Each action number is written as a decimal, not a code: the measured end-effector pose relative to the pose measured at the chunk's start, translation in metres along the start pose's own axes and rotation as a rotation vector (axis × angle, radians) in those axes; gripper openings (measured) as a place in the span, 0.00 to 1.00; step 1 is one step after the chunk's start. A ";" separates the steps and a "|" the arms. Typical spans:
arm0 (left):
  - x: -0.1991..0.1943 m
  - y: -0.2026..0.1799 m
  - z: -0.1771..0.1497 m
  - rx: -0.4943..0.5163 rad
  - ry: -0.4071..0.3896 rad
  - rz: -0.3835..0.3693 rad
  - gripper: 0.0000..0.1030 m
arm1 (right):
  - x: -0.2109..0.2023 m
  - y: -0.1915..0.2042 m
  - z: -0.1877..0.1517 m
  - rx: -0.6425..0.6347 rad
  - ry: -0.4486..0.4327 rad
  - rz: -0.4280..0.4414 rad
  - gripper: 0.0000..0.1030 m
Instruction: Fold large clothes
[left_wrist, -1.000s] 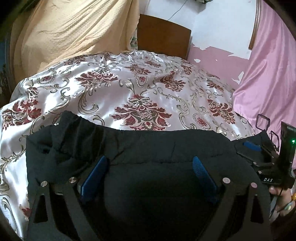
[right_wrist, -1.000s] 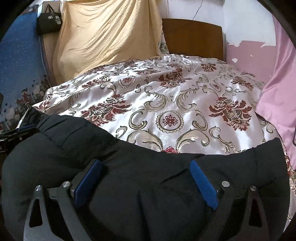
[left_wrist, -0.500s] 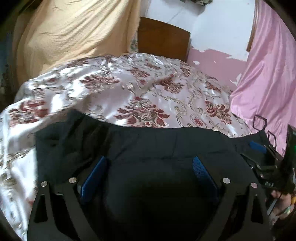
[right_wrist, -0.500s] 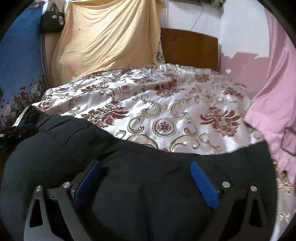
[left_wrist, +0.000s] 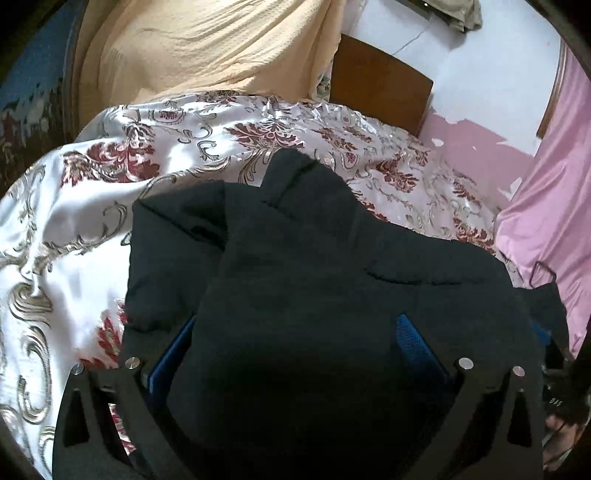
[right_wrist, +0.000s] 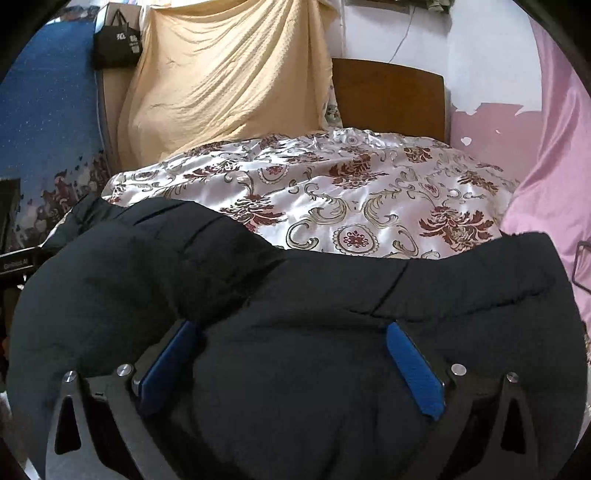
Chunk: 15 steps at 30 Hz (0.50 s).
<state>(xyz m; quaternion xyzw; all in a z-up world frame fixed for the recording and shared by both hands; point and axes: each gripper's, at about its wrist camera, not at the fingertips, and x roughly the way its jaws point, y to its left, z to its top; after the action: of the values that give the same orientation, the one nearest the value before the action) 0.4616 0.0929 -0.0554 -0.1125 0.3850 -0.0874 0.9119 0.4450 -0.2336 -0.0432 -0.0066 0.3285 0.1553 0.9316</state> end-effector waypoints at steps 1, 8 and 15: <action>0.000 0.001 0.001 -0.001 -0.001 0.000 0.99 | 0.000 0.000 -0.001 0.004 -0.004 -0.001 1.00; -0.024 0.004 0.007 -0.010 0.007 0.024 0.99 | -0.018 0.000 -0.002 -0.009 -0.026 -0.028 1.00; -0.064 0.022 0.008 0.000 0.032 0.019 0.99 | -0.077 -0.031 -0.004 -0.038 -0.063 -0.098 1.00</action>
<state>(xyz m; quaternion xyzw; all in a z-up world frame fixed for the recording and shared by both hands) 0.4251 0.1311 -0.0127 -0.1075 0.4006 -0.0808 0.9063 0.3953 -0.2852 -0.0016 -0.0355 0.2951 0.1158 0.9478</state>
